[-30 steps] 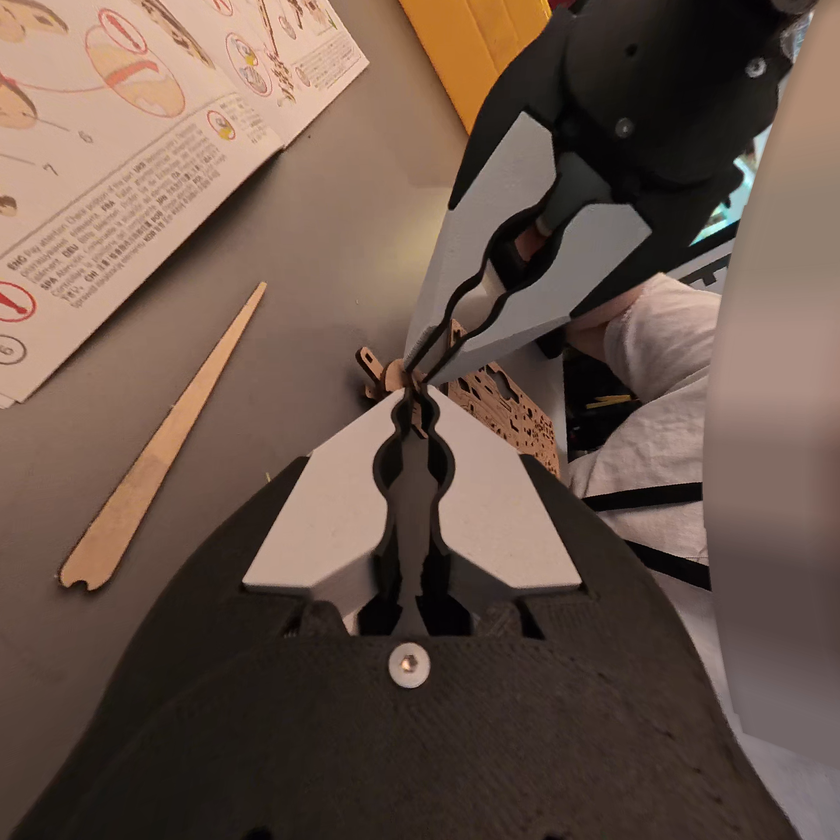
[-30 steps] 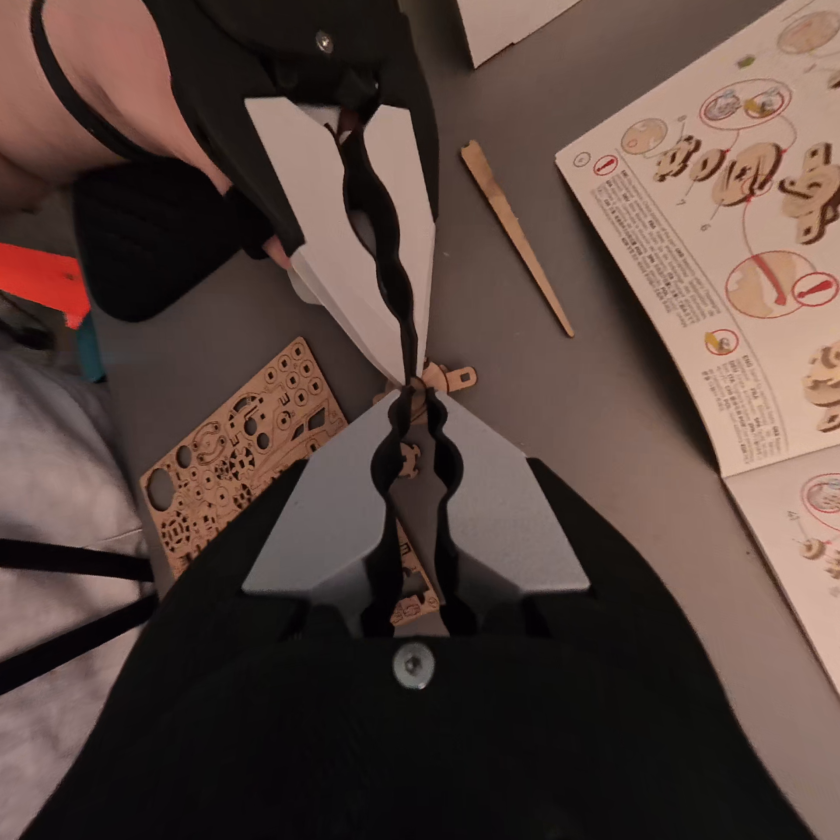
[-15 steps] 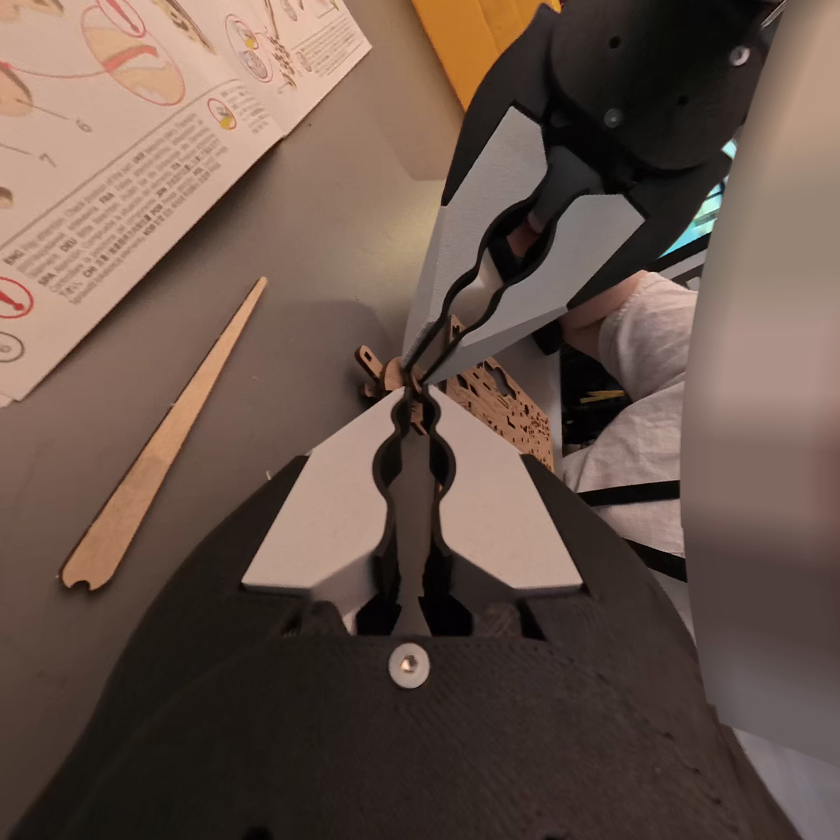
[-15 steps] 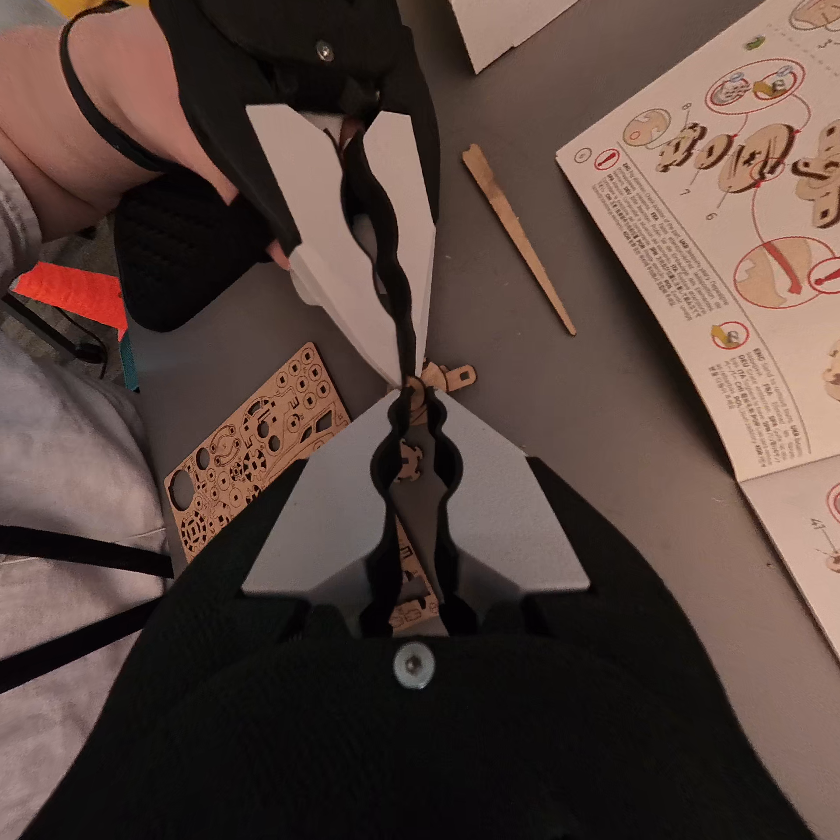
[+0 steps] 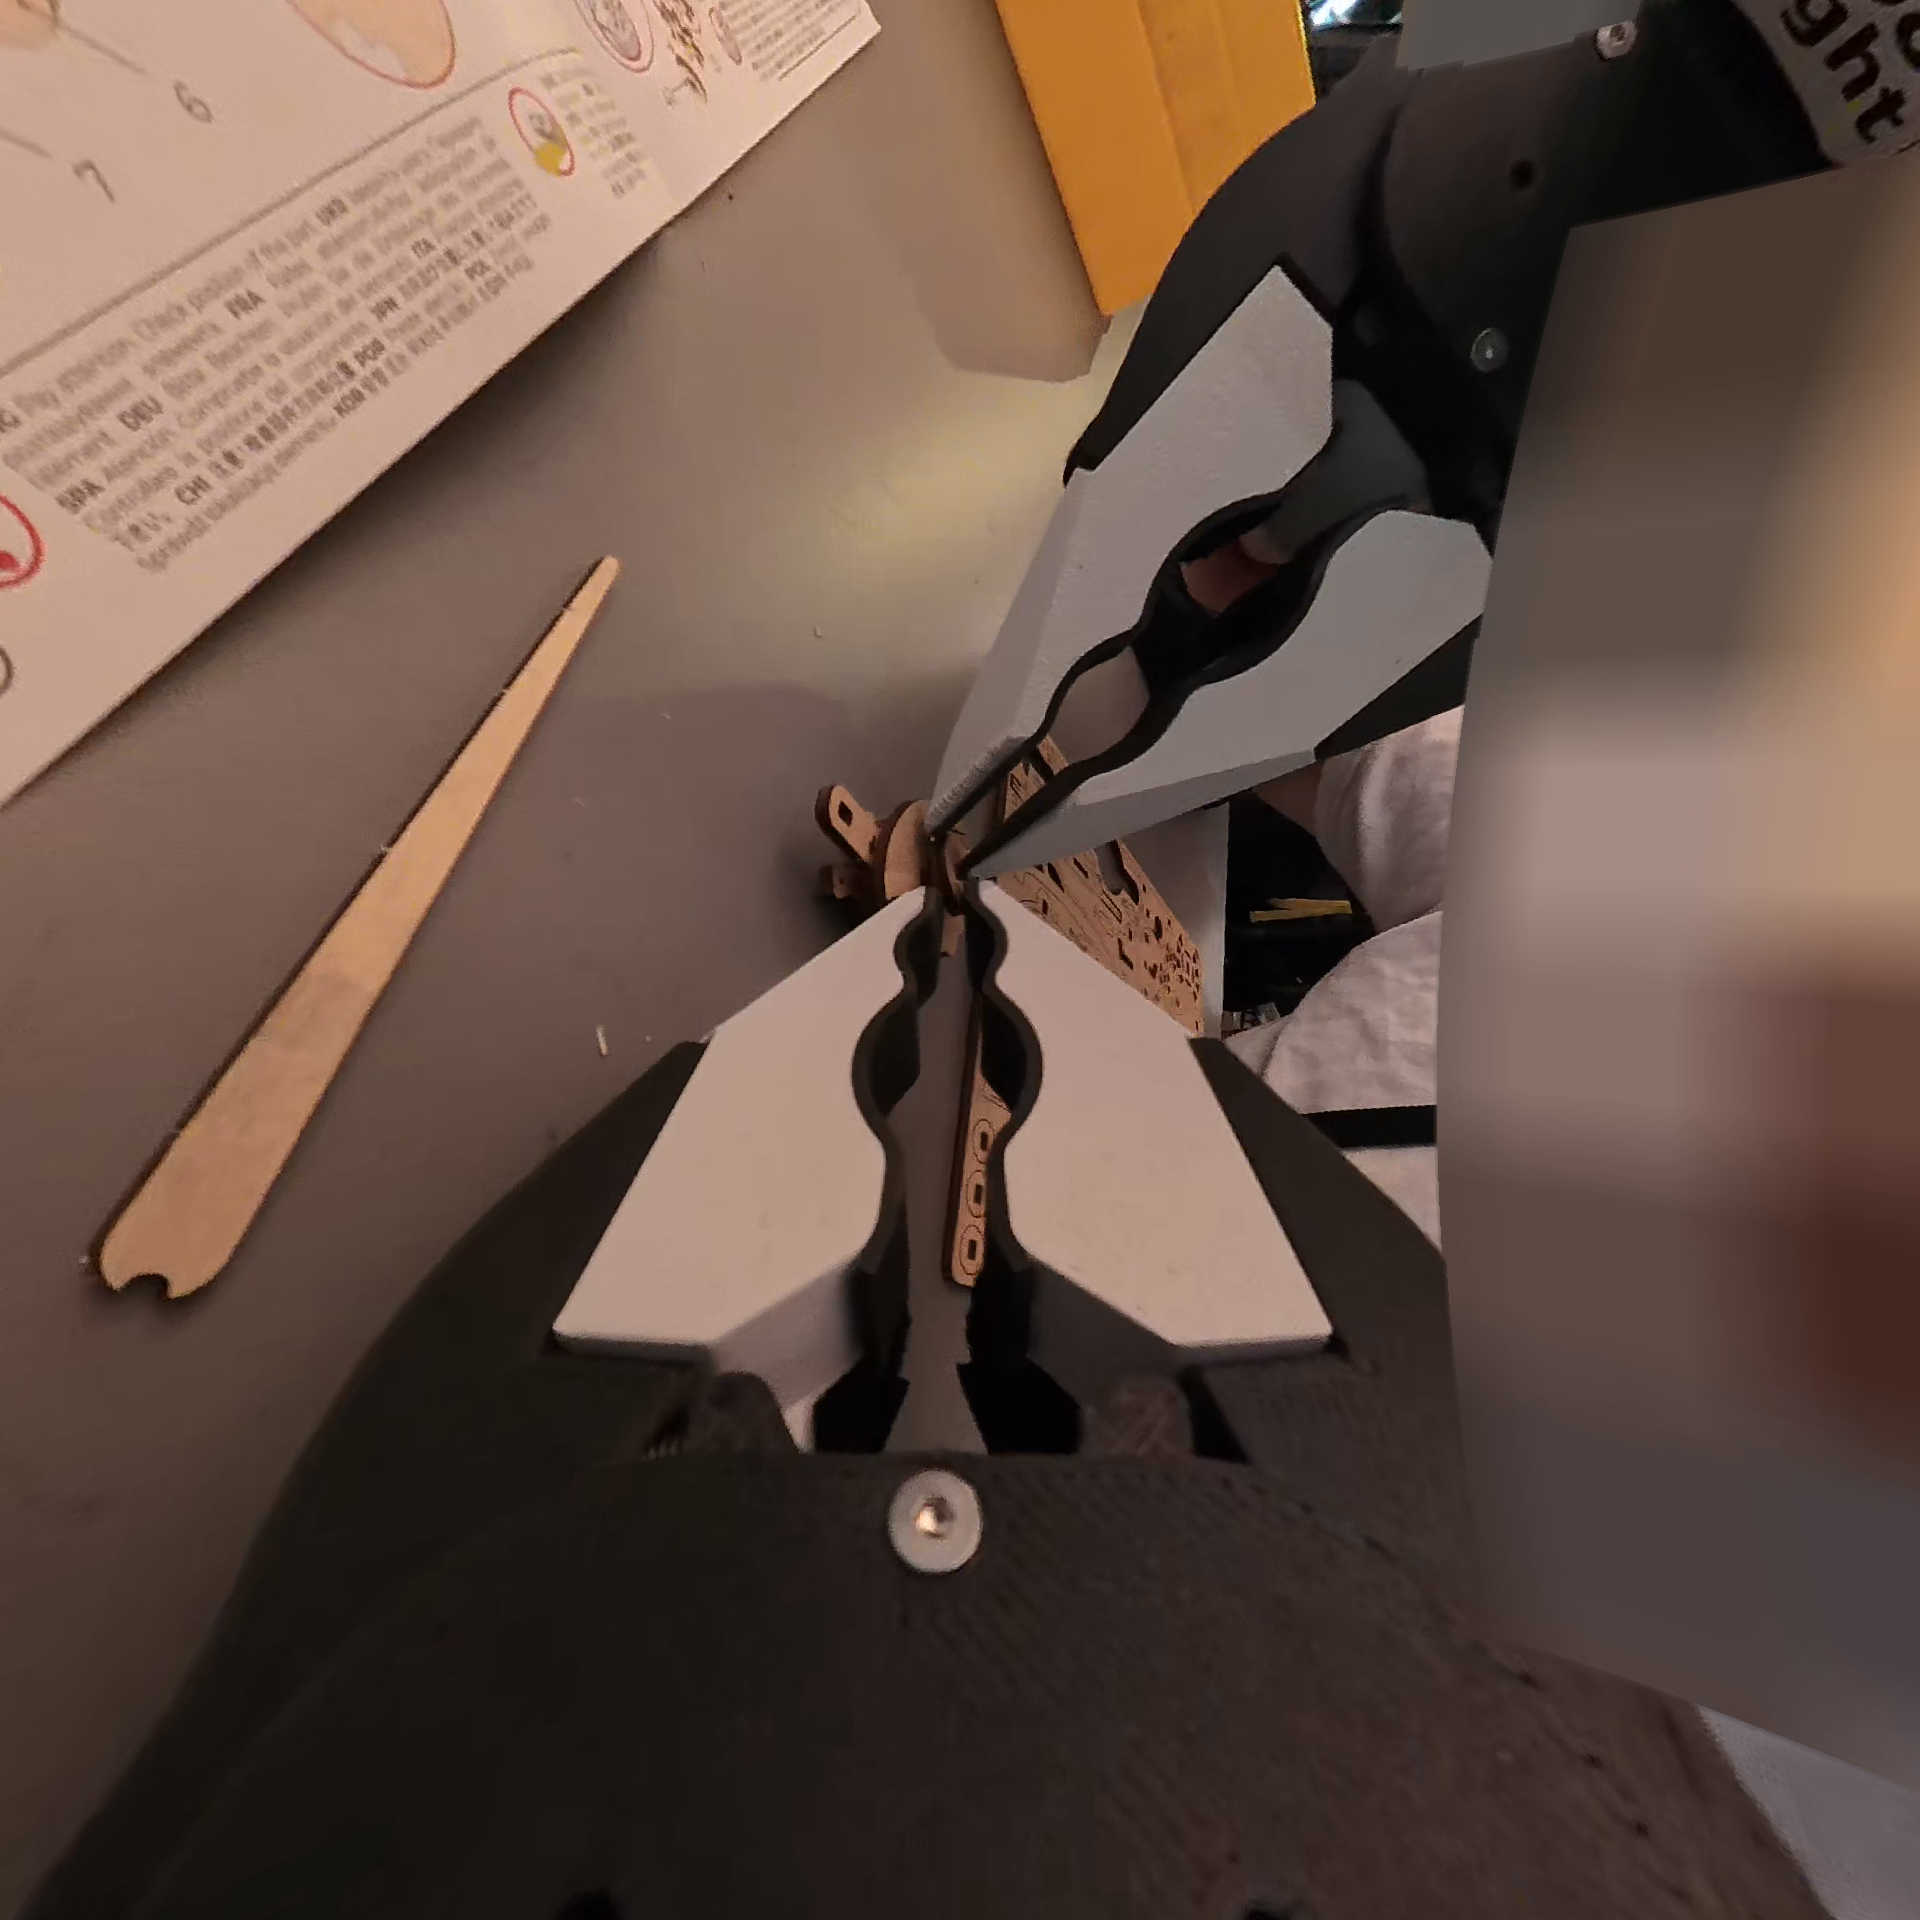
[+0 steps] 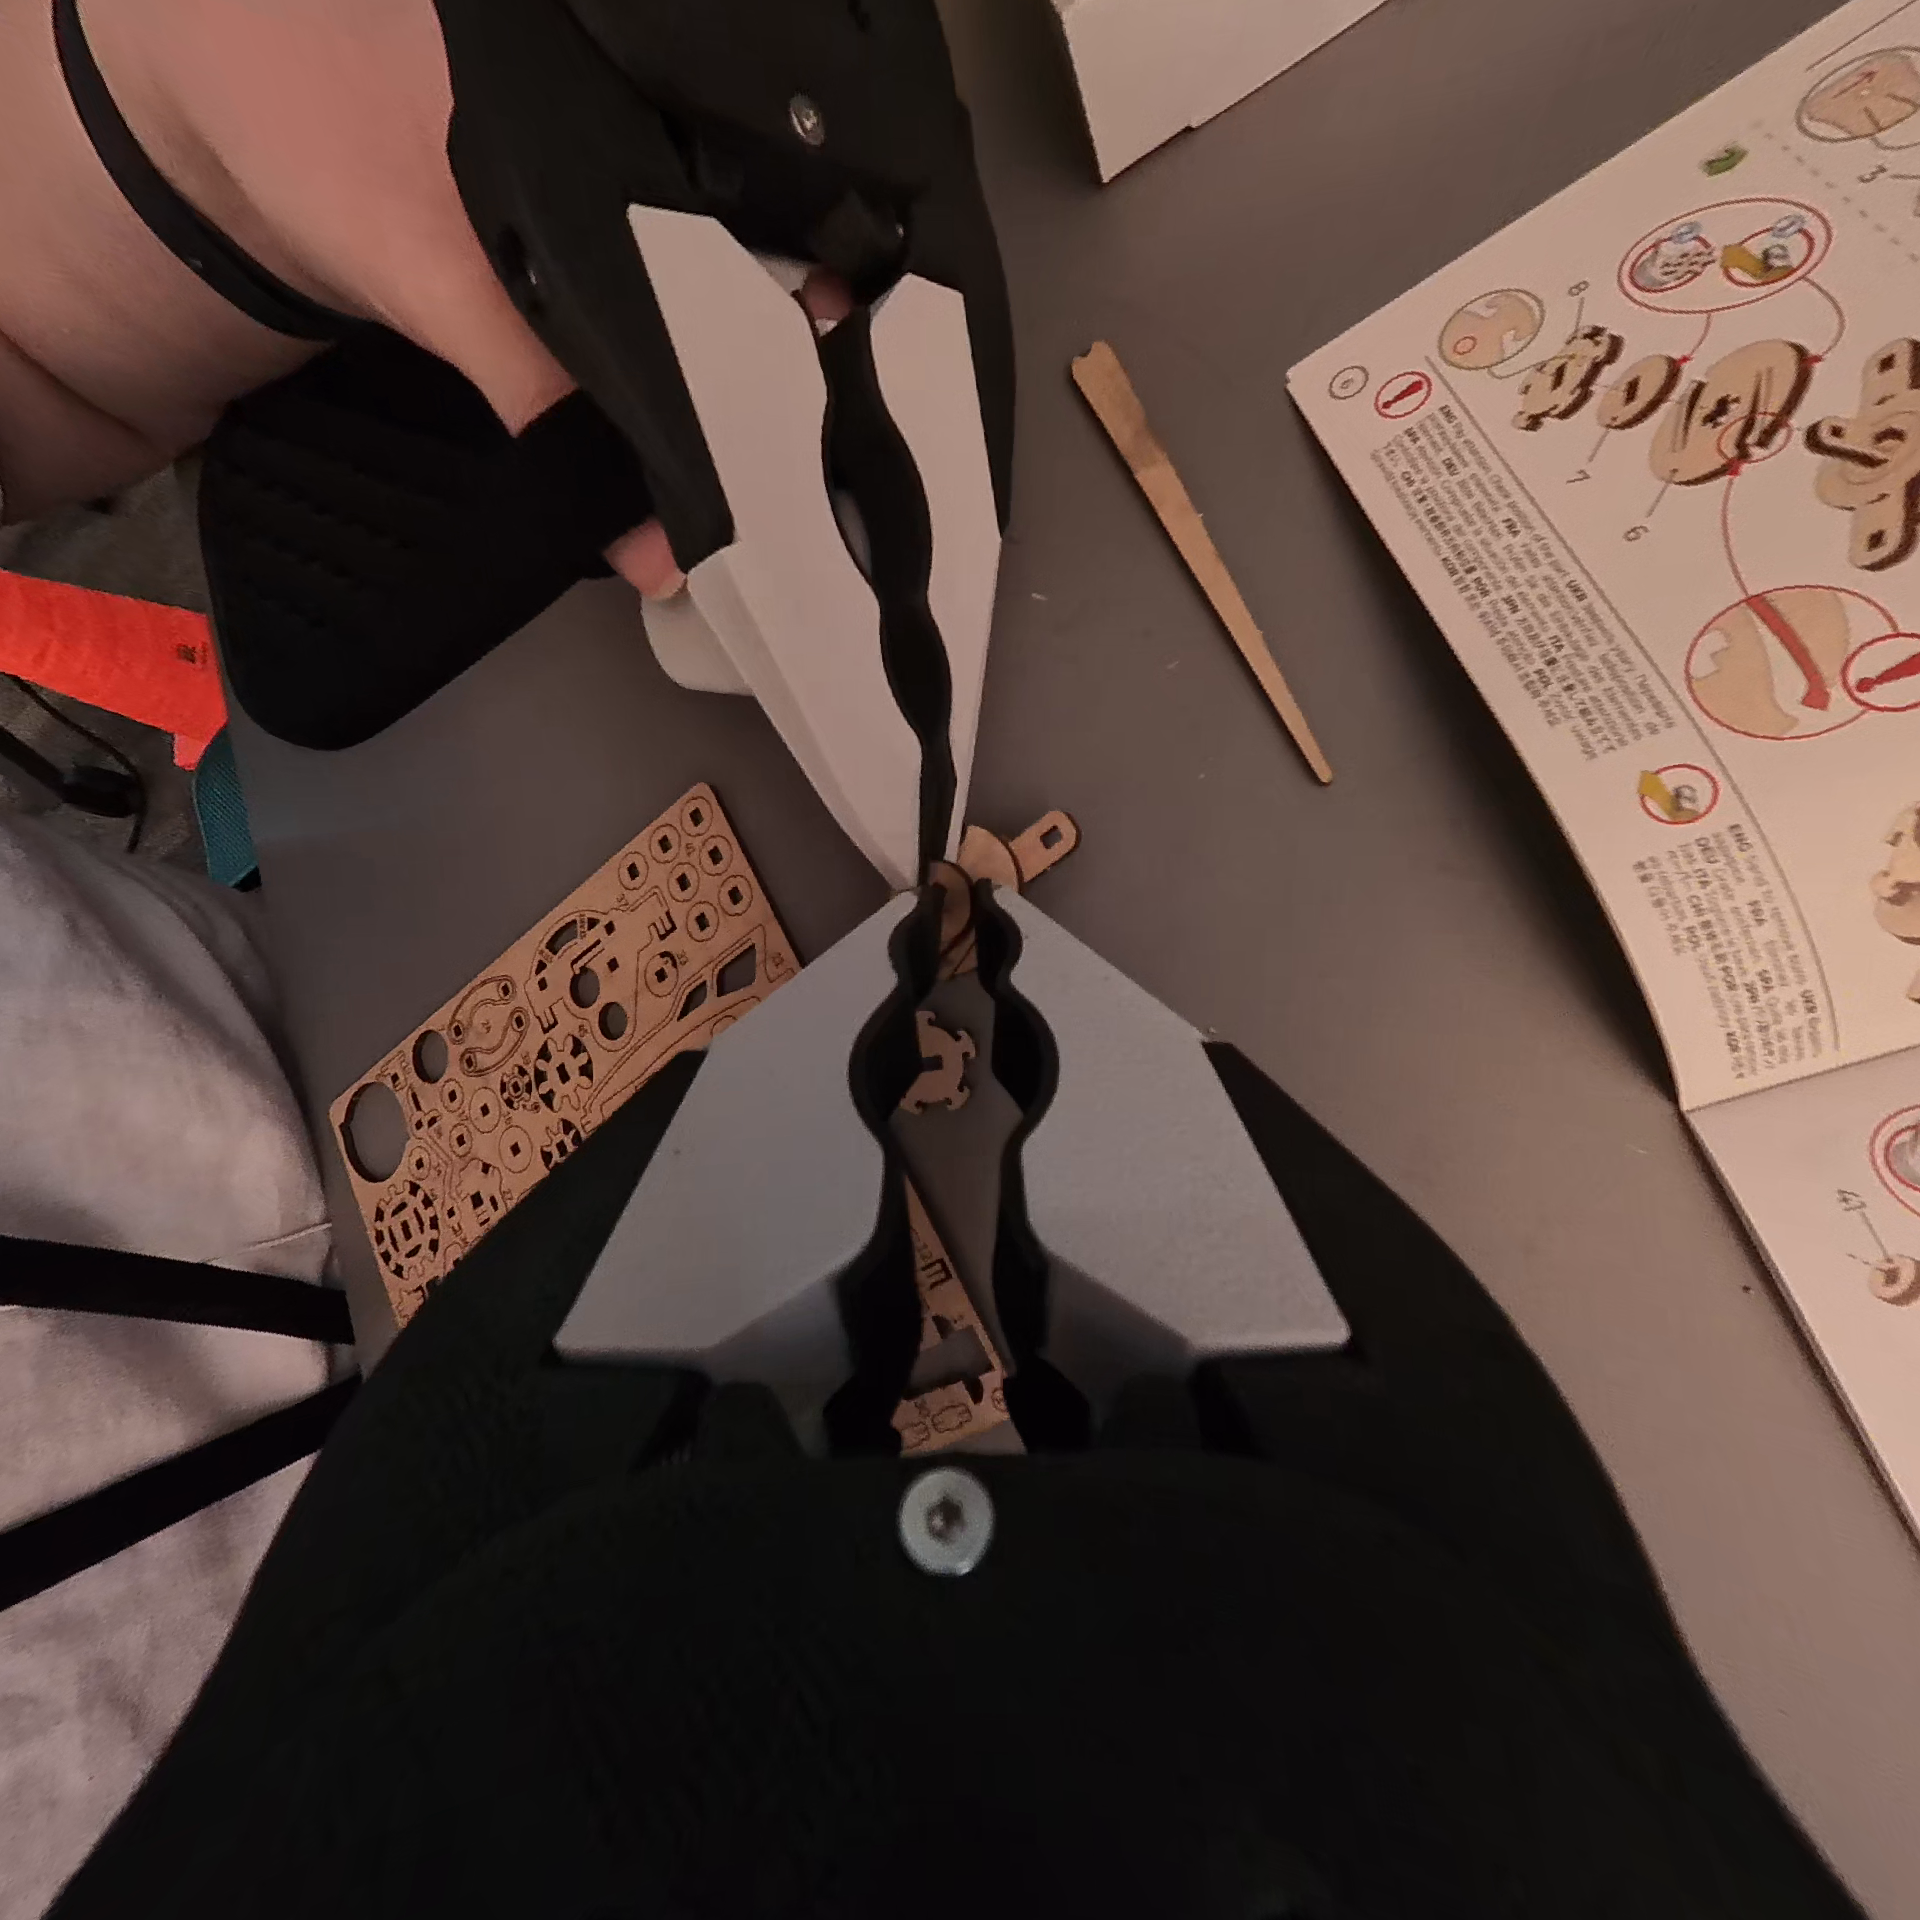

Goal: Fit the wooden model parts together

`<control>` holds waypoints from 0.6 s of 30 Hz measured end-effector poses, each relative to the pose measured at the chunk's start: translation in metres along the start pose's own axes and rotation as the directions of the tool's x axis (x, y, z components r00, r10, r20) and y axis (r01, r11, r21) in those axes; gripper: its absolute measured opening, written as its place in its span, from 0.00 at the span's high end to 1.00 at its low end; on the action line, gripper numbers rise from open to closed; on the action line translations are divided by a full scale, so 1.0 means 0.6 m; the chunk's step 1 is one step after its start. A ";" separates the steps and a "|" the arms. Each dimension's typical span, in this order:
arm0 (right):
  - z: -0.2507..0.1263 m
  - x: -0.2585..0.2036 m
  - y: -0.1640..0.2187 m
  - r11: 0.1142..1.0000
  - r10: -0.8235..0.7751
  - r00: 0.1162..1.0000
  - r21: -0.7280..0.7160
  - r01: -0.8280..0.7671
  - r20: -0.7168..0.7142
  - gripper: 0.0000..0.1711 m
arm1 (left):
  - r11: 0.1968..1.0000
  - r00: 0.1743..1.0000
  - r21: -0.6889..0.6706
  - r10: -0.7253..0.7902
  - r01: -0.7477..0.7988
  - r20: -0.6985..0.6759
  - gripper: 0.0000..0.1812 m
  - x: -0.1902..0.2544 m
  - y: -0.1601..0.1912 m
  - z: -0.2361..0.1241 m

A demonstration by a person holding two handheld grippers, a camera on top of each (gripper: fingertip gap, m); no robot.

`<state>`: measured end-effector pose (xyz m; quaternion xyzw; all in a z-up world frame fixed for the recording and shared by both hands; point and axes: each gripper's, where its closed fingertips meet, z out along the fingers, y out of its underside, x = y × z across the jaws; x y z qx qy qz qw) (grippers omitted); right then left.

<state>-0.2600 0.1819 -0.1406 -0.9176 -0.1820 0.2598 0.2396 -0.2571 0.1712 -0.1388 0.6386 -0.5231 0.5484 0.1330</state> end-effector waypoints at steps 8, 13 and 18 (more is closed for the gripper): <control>-0.003 0.001 0.003 0.997 -0.077 0.995 -0.034 0.075 -0.069 0.97 | 0.997 0.998 0.026 0.066 -0.067 0.019 1.00 0.001 -0.004 0.003; -0.003 0.001 0.003 0.989 -0.139 0.984 -0.057 0.133 -0.114 0.97 | 0.998 0.999 0.039 0.046 -0.047 0.023 1.00 0.001 -0.005 0.003; -0.003 0.000 0.002 0.992 -0.122 0.988 -0.042 0.118 -0.098 0.97 | 0.995 0.996 0.045 0.090 -0.091 0.023 1.00 0.007 -0.005 0.003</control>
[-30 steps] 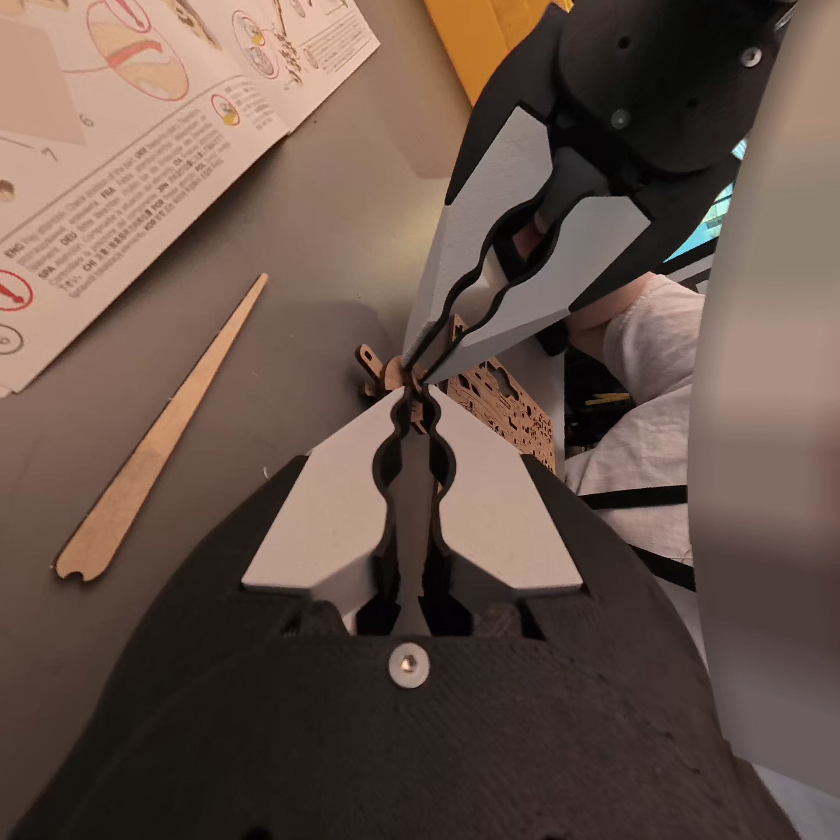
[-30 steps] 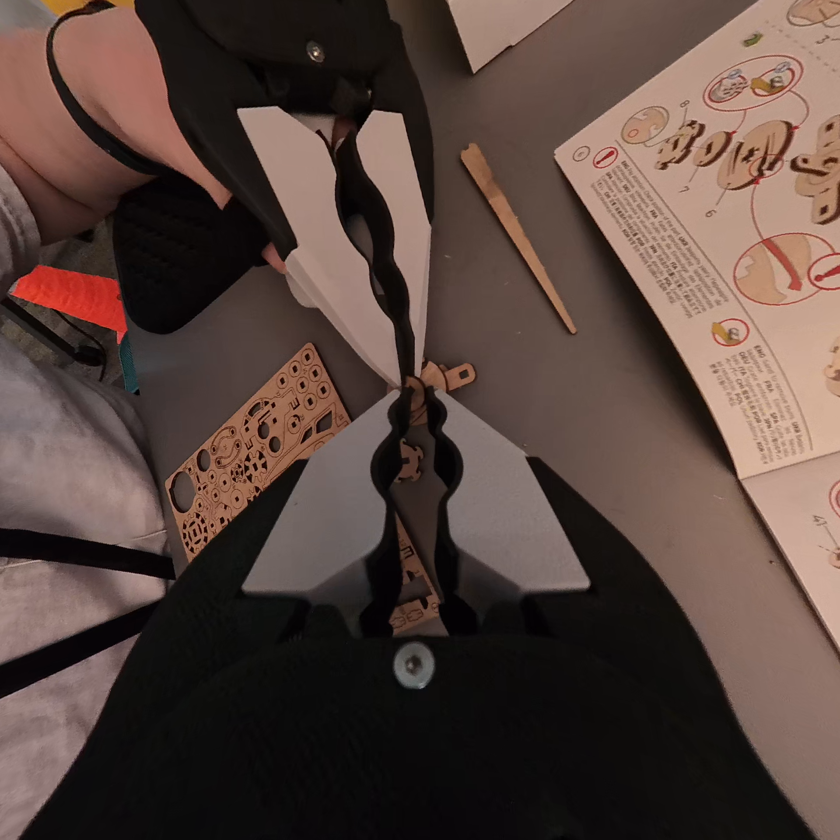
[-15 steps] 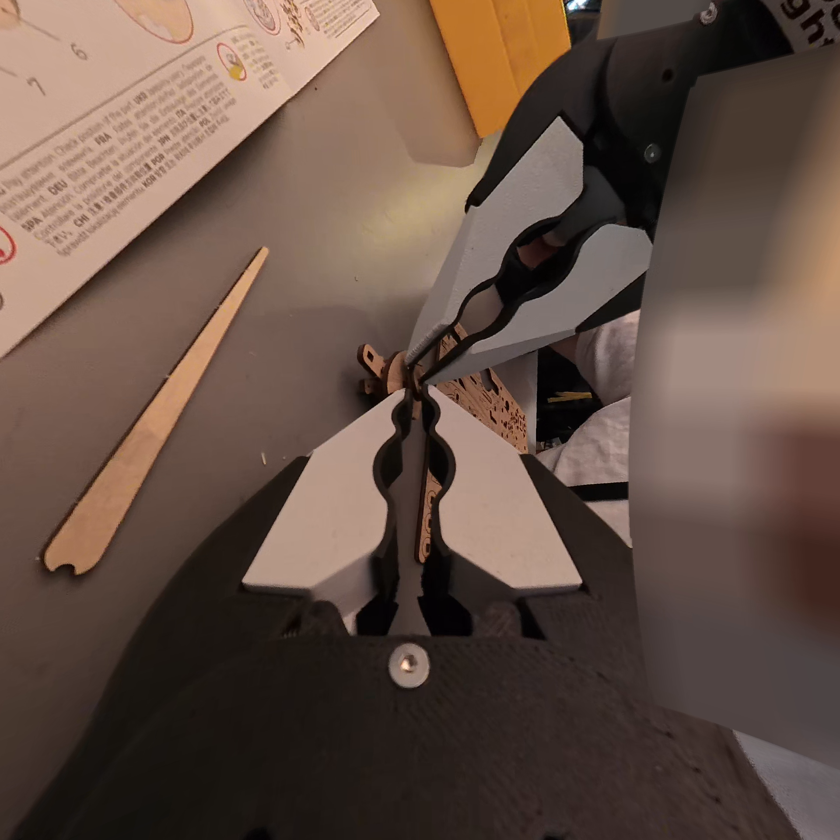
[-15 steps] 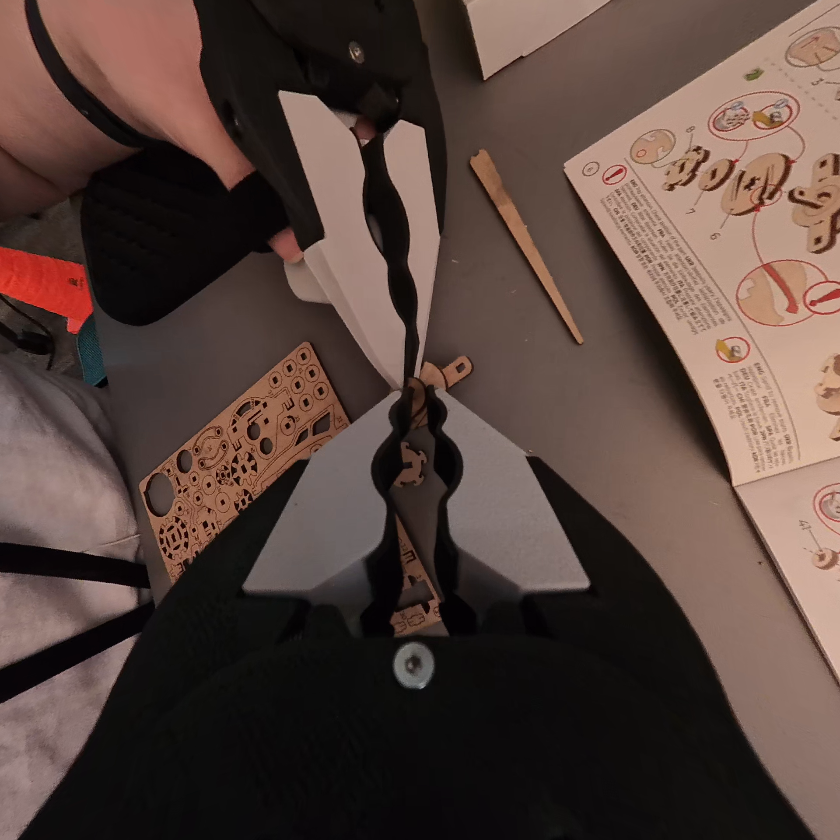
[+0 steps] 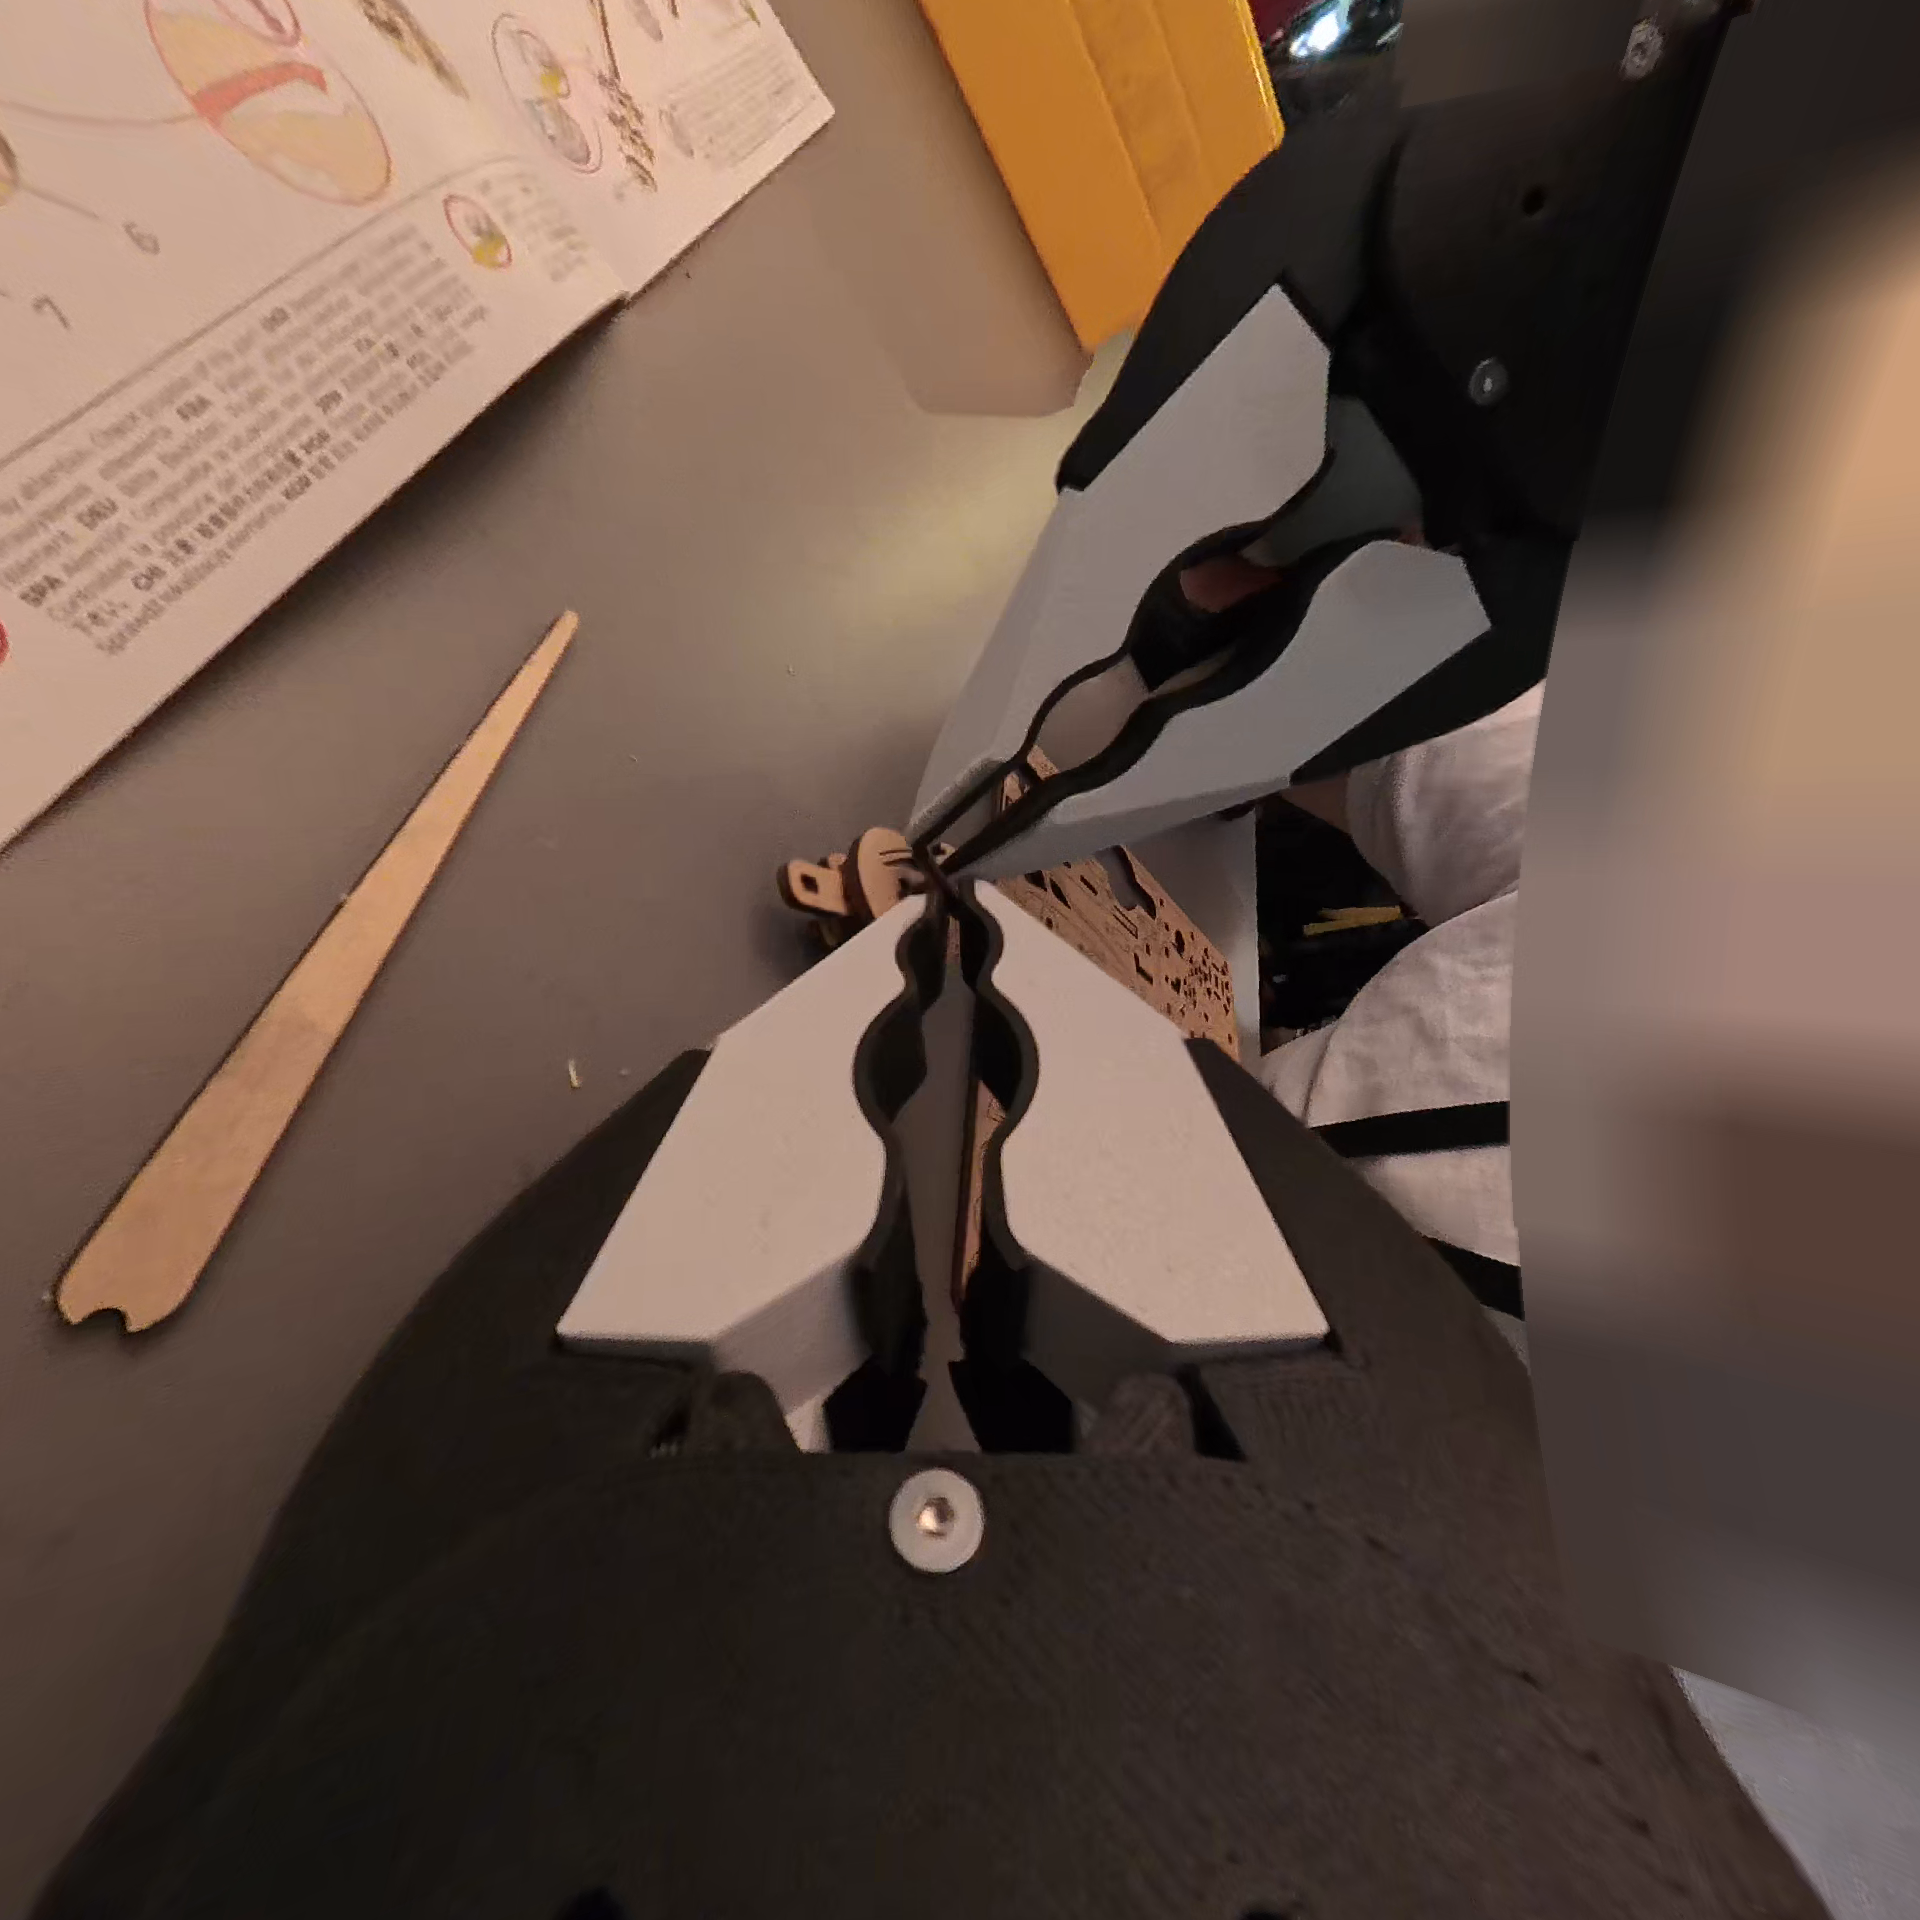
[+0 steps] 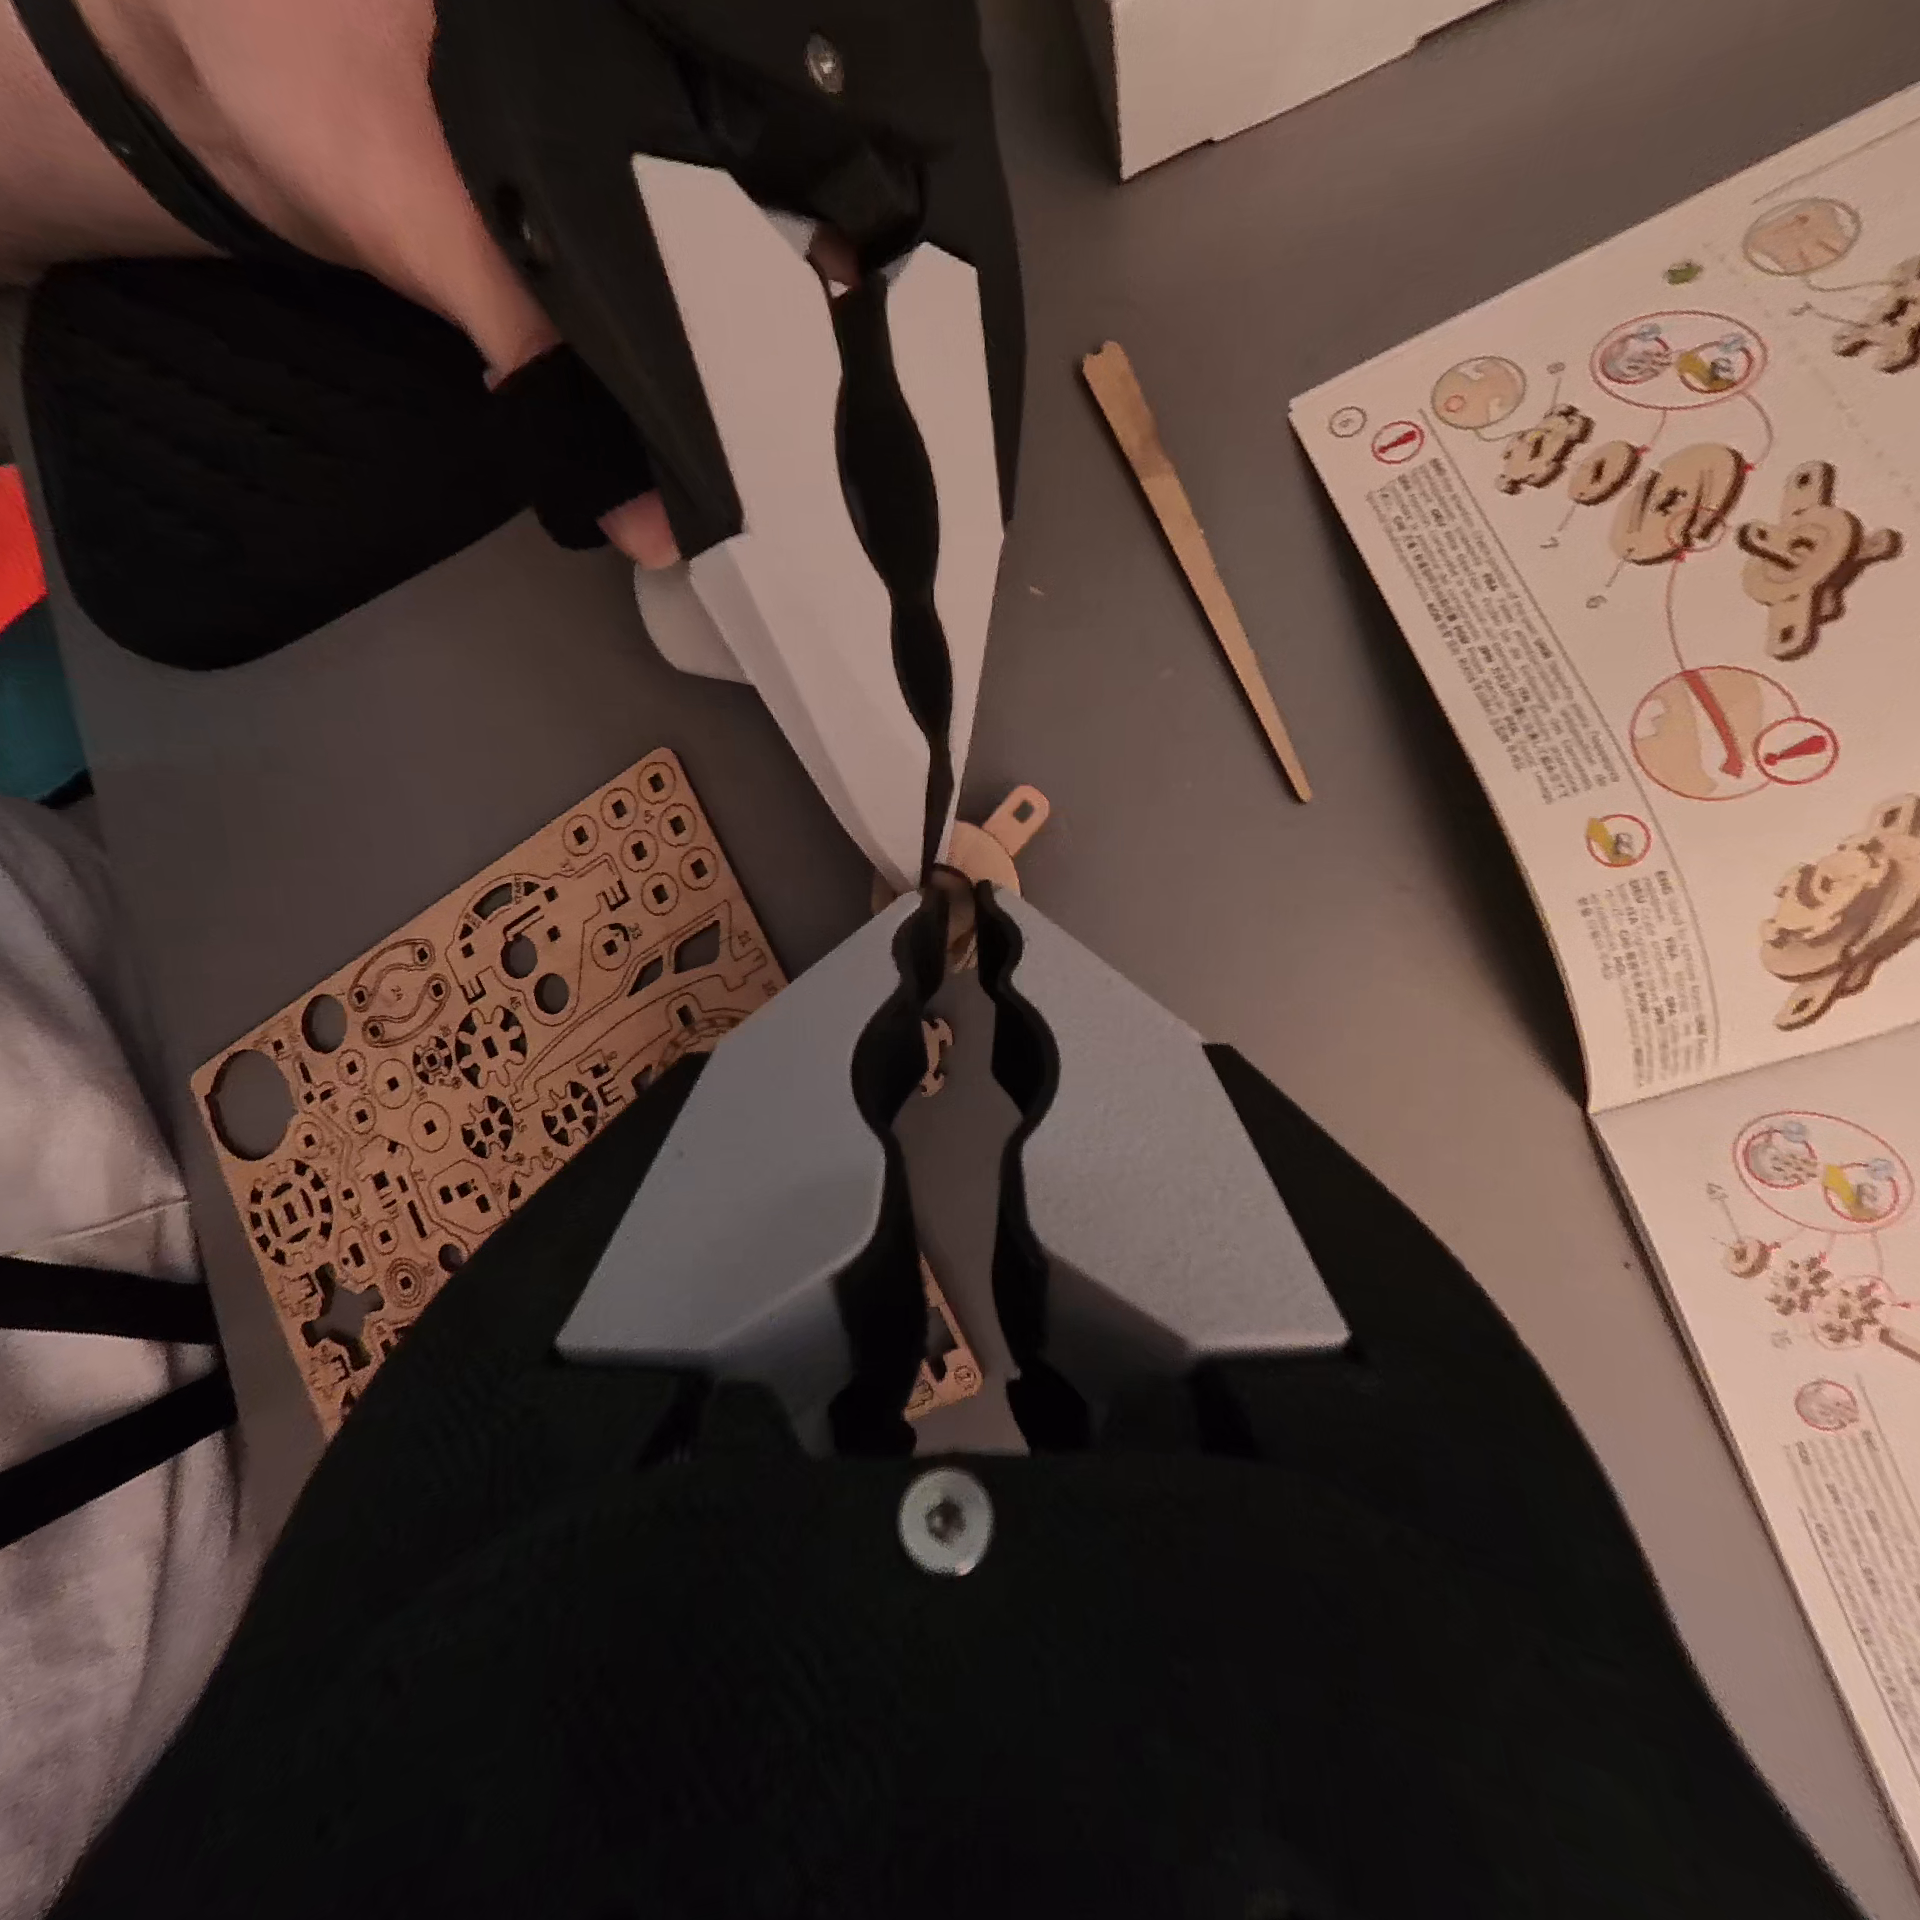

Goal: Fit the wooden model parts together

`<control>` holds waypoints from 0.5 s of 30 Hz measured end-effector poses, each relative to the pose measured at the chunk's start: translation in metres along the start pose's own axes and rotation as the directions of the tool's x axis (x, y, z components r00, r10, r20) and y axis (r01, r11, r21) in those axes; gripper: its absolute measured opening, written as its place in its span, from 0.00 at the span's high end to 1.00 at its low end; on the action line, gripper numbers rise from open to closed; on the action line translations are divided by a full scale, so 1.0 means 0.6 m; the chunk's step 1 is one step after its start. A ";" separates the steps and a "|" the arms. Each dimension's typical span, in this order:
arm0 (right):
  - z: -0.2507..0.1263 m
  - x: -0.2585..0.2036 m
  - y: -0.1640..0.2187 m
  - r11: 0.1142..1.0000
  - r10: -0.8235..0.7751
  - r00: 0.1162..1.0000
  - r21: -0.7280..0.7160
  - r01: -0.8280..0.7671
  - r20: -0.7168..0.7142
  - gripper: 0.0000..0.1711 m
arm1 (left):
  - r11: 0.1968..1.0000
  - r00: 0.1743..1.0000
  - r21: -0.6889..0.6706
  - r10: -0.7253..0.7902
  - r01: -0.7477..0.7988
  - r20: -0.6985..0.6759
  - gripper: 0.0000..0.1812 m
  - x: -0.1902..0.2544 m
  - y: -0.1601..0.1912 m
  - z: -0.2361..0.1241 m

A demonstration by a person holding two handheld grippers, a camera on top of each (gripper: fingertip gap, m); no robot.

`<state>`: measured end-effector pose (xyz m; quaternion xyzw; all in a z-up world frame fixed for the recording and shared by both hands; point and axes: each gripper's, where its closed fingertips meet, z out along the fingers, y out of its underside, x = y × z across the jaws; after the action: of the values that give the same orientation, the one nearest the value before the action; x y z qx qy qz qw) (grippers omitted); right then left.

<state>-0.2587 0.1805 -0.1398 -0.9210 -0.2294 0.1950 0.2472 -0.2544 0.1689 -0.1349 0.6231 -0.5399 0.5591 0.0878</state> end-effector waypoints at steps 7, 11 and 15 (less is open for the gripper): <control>0.001 0.001 -0.002 1.000 -0.010 1.000 0.012 0.010 0.025 0.97 | 0.998 0.999 -0.027 0.053 -0.053 -0.010 1.00 -0.001 0.002 -0.002; -0.017 0.002 -0.019 0.996 0.031 0.992 0.080 -0.040 0.119 0.98 | 1.000 0.997 -0.001 0.001 -0.001 -0.076 1.00 0.003 -0.008 -0.010; -0.048 0.001 -0.036 0.985 -0.043 0.987 0.170 0.017 0.154 0.96 | 0.999 0.993 0.032 -0.007 0.011 -0.120 1.00 0.010 -0.021 -0.020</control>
<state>-0.2517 0.1870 -0.1051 -0.8750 -0.2448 0.2818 0.3082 -0.2535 0.1792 -0.1197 0.5924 -0.5215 0.6037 0.1123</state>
